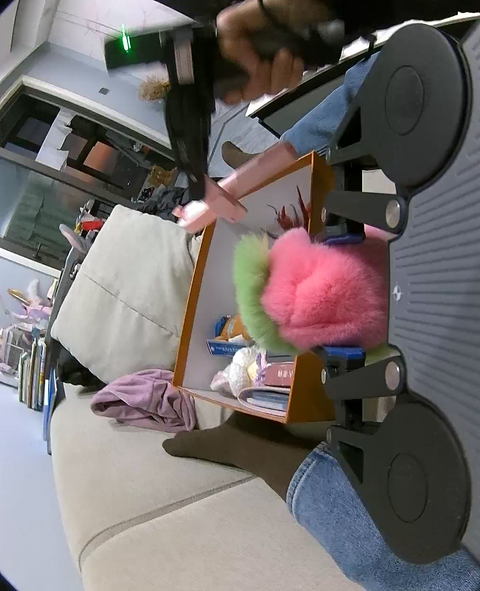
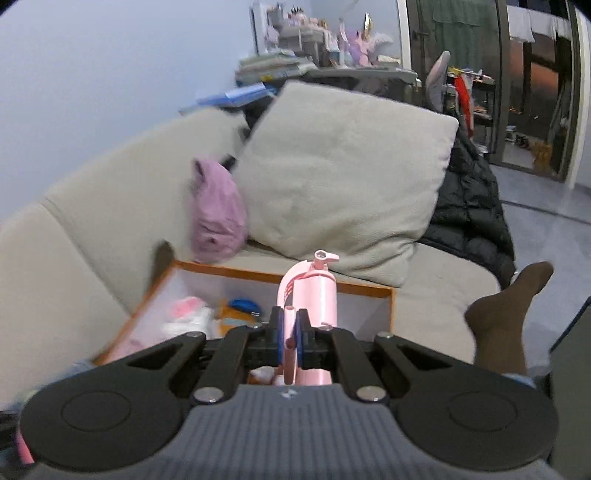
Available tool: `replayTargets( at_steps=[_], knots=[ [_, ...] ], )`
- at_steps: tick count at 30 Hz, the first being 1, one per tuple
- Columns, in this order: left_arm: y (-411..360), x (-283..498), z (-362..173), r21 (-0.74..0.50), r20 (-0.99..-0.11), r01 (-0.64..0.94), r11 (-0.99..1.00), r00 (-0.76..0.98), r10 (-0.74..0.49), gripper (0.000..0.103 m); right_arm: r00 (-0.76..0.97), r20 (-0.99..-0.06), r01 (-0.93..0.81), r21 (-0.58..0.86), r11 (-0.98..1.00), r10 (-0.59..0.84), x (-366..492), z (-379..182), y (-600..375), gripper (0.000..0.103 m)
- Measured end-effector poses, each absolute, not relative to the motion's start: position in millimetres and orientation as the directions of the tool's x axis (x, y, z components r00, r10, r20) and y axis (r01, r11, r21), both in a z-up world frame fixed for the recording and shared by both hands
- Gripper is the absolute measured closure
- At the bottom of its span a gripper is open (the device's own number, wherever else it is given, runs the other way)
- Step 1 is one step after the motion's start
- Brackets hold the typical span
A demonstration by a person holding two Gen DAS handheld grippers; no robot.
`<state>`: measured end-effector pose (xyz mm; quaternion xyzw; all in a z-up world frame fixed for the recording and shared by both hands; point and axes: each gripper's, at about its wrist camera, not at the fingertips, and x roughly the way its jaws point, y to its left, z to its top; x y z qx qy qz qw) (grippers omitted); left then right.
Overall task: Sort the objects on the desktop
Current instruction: 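Carry the pink ball and pink plastic toy into the orange box and release both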
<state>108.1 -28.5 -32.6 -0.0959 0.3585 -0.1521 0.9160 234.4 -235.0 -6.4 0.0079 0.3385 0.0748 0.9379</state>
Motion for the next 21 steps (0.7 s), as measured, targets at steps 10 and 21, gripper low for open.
replayTargets(
  at_steps=[10, 21],
  knots=[
    [-16.1, 118.4, -43.0, -0.302, -0.637, 0.184, 0.935, 0.691, -0.342, 0.049, 0.655, -0.754, -0.08, 0.008, 0.997, 0.058, 278.3, -71.2, -226.8, 0.097],
    [-23.2, 127.0, -39.9, -0.277, -0.641, 0.192, 0.941, 0.693, -0.33, 0.049, 0.585, -0.81, -0.078, -0.097, 0.992, -0.033, 285.8, -109.7, -221.1, 0.097]
  ],
)
